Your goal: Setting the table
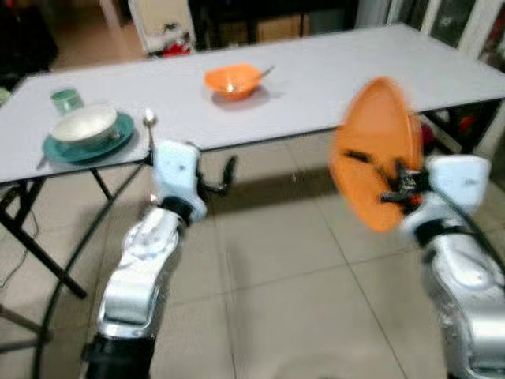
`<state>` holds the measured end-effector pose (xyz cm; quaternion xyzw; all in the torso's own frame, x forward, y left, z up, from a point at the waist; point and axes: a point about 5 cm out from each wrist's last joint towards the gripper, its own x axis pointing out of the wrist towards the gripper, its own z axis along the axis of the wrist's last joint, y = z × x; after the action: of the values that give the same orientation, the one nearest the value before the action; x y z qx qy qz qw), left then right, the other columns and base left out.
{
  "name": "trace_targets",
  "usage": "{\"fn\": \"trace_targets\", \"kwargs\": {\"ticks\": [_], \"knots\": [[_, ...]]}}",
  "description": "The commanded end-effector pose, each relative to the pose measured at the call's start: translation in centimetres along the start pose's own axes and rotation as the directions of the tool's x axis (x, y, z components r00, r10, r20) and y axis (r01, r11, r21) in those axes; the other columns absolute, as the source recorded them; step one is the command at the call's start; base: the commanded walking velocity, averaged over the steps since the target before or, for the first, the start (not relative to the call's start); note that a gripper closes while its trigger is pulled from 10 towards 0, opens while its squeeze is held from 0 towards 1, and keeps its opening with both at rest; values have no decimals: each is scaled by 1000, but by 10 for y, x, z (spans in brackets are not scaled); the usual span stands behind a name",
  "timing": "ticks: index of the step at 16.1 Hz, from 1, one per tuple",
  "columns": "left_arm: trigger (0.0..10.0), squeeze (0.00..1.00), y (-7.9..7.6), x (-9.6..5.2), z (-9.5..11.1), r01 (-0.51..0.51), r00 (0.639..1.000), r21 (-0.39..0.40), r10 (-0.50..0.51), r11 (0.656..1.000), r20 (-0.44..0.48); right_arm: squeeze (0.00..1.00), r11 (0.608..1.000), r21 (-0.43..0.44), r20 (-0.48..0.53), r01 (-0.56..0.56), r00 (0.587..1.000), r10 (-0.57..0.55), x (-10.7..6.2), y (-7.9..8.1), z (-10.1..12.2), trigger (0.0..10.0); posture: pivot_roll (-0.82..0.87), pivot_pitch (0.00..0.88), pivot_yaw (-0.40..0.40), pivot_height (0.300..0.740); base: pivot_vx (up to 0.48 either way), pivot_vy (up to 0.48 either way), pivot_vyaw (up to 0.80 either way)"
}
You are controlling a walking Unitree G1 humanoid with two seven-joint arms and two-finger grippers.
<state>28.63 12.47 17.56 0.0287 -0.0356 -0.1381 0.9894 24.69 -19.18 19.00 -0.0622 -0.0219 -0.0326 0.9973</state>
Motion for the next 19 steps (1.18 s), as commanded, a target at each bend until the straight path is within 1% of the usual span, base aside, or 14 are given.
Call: {"fn": "trace_targets", "kwargs": {"ticks": [1, 3, 5, 7, 8, 9, 10, 11, 13, 14, 15, 16, 17, 19], "knots": [[10000, 0, 9, -1, 2, -21, 1000, 14, 21, 1000, 3, 0, 998, -4, 88, -68, 994, 68, 1, 13, 15, 10000, -3, 0, 86, 740, 428, 0, 0], [10000, 0, 8, -2, 1, -12, 1000, 17, 12, 1000, -1, 0, 996, -12, 109, -86, 990, 86, 1, 17, 20, 10000, -3, 0, 90, 740, 431, 0, 0], [10000, 0, 7, -2, 1, -6, 1000, 19, 6, 1000, -1, 0, 996, 47, 93, -76, 993, 71, 0, 15, 17, 10000, 1, 0, 87, 740, 429, 0, 0], [10000, 0, 7, -2, 1, -6, 1000, 20, 6, 1000, -1, 0, 995, 64, 83, -77, 994, 71, 0, 14, 15, 10000, 6, 0, 80, 740, 431, 0, 0], [10000, 0, 8, -2, 1, -8, 1000, 21, 8, 1000, -1, 0, 994, 68, 86, -83, 993, 77, 0, 15, 15, 0, 10, 0, 77, 740, 431, 0, 0], [10000, 0, 8, -3, 1, -10, 1000, 22, 10, 1000, 0, 0, 994, 70, 91, -87, 993, 80, 1, 16, 15, 0, 12, 0, 77, 740, 428, 0, 0], [10000, 0, 9, -3, 1, -10, 1000, 23, 10, 1000, 0, 0, 994, 69, 93, -87, 992, 81, 3, 16, 16, 4275, 12, 0, 77, 740, 431, 0, 0], [10000, 0, 9, -4, 1, -10, 1000, 28, 10, 1000, -2, 0, 993, 72, 92, -91, 992, 84, 3, 17, 16, 10000, 13, 0, 78, 740, 428, 0, 0], [10000, 0, 8, -7, -2, 0, 1000, 35, 1, 999, -13, 0, 989, 114, 86, -91, 993, 82, 4, 16, 15, 10000, 12, 0, 79, 740, 431, 0, 0], [10000, 0, 7, -9, -4, 7, 1000, 39, -6, 999, -21, 0, 983, 152, 82, -103, 992, 91, 4, 17, 15, 10000, 10, 0, 81, 740, 431, 0, 0], [10000, 0, 8, -11, -7, 7, 1000, 43, -6, 999, -30, 0, 970, 214, 76, -117, 992, 103, 4, 17, 15, 10000, 9, 0, 79, 740, 431, 0, 0], [10000, 0, 10, -13, -9, 1, 999, 43, 1, 999, -38, 0, 962, 239, 75, -130, 991, 115, 4, 17, 16, 10000, 8, 0, 78, 740, 431, 0, 0], [10000, 0, 11, -15, -11, -7, 999, 41, 9, 999, -43, 0, 959, 243, 75, -144, 989, 130, 5, 18, 16, 10000, 8, 0, 73, 740, 428, 0, 0], [10000, 0, 14, -20, -15, -28, 998, 42, 30, 999, -54, 0, 942, 248, 60, -228, 974, 220, 4, 22, 15, 10000, 16, 0, 54, 740, 431, 0, 0]]}}
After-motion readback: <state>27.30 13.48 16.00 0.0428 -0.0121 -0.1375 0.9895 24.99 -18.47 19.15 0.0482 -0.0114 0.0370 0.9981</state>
